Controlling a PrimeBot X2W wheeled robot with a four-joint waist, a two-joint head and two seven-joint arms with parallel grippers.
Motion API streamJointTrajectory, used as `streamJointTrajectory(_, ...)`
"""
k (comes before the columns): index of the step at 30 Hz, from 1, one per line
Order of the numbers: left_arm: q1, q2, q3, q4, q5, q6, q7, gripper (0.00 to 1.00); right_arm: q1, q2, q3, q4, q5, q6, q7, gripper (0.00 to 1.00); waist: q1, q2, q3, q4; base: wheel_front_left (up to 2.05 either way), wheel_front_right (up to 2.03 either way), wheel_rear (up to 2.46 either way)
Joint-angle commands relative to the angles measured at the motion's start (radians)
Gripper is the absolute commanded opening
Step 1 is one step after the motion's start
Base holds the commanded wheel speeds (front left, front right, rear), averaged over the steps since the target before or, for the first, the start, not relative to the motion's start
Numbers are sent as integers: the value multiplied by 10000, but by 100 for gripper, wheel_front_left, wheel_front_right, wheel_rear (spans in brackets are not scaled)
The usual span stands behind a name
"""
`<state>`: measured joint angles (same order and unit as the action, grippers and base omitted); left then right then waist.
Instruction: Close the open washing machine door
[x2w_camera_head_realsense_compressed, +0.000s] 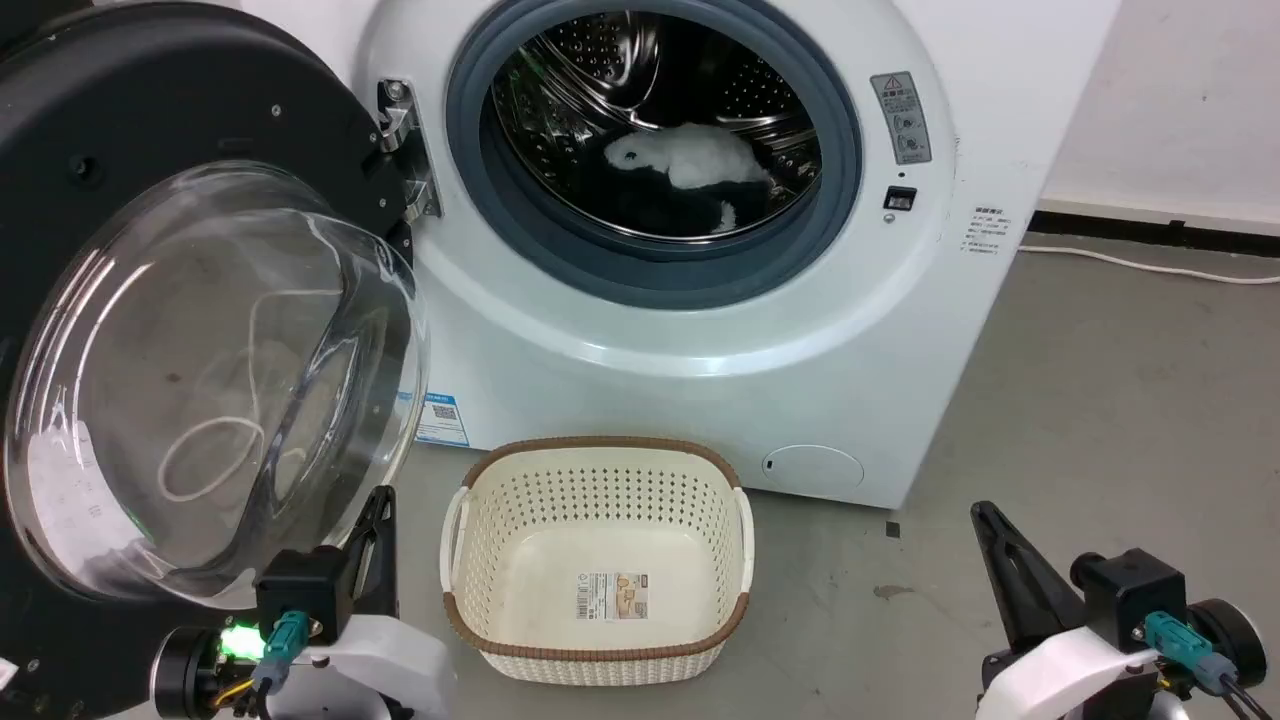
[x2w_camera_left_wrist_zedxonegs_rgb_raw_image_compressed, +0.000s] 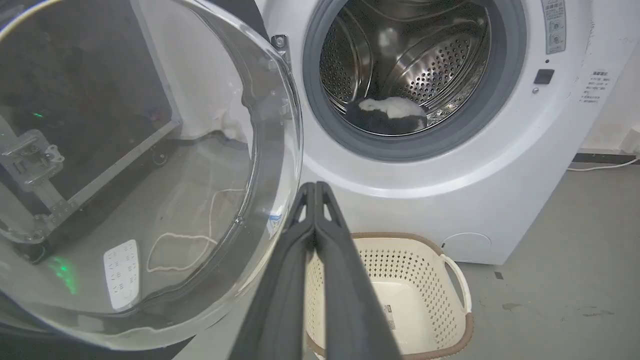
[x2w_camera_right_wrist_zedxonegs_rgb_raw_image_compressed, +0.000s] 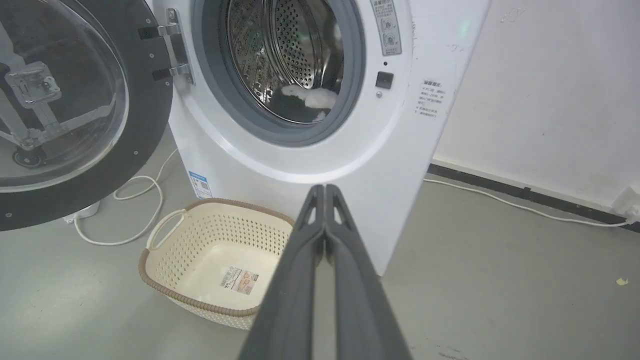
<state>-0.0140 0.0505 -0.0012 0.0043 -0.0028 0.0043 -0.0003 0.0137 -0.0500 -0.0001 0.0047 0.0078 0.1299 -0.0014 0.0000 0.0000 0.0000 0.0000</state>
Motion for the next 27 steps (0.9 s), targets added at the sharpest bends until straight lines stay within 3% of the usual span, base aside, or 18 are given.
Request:
streamJointTrajectory(1, 140, -3, 12, -43, 28, -43, 3, 0, -137, -3, 1, -47, -78, 8, 14, 0, 0, 0, 0, 0, 0, 0, 0)
streamJointTrajectory(27, 140, -3, 12, -43, 28, -43, 3, 0, -137, -3, 1, -47, -78, 8, 14, 0, 0, 0, 0, 0, 0, 0, 0)
